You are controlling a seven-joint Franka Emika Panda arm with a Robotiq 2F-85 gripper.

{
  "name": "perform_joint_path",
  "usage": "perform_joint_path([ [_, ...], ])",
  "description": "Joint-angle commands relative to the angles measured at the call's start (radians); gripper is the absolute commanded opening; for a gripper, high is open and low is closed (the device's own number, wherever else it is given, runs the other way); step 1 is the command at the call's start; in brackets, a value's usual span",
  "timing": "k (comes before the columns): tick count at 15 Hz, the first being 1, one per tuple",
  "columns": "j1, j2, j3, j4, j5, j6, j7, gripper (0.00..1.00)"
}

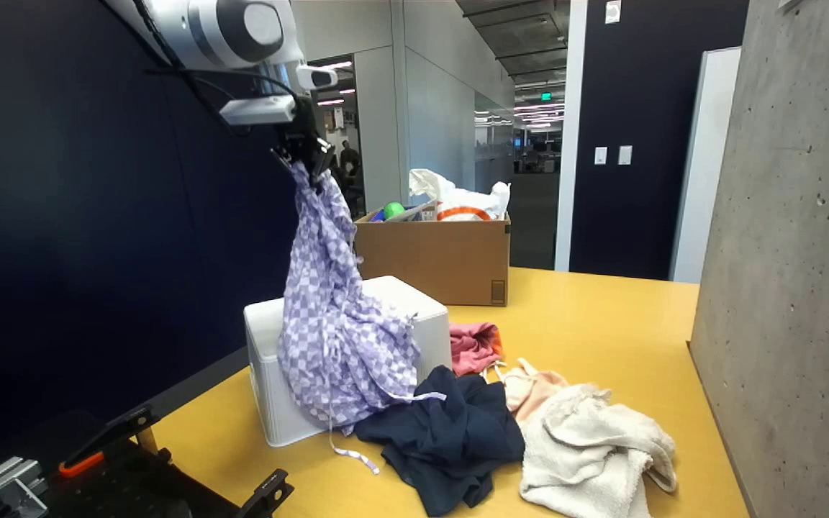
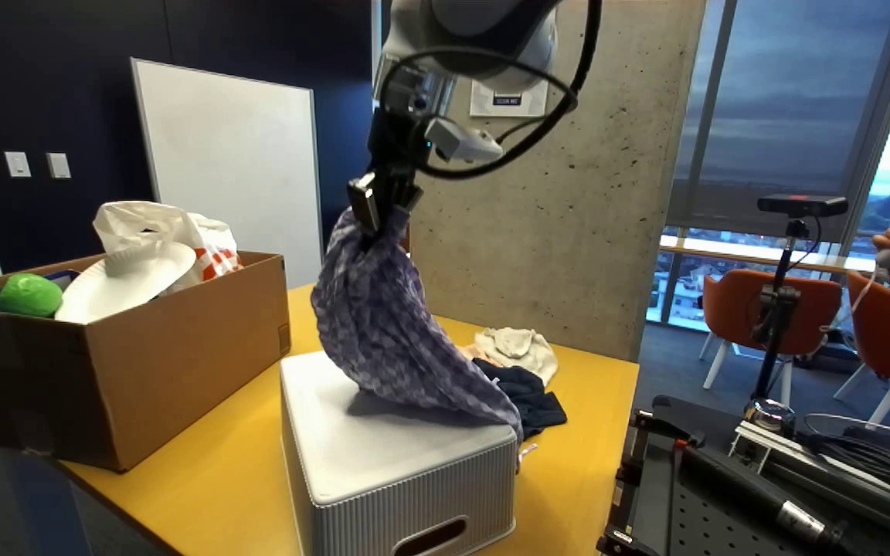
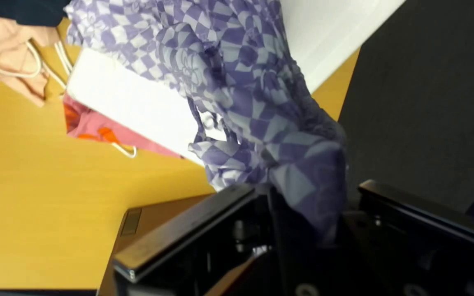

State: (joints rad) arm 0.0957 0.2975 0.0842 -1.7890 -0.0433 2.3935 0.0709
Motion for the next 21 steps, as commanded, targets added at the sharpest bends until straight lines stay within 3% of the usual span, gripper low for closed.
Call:
perform_joint_path([
  [1, 0.031, -0.103, -0.013, 0.078, -0.063, -0.062, 0.048, 0.02],
  [6, 0.058, -0.175, 0.005, 0.256, -0.15, -0.05, 0.097, 0.02],
  [8, 0.066, -0.156, 0.013, 0.364, -0.161, -0.066, 0.097, 0.02],
  [10, 0.068, -0.137, 0.015, 0.399, -0.157, -0.048, 0.091, 0.02],
  [21, 0.016, -0.192, -0.031, 0.12, -0.16, 0.04, 0.094, 0.02],
])
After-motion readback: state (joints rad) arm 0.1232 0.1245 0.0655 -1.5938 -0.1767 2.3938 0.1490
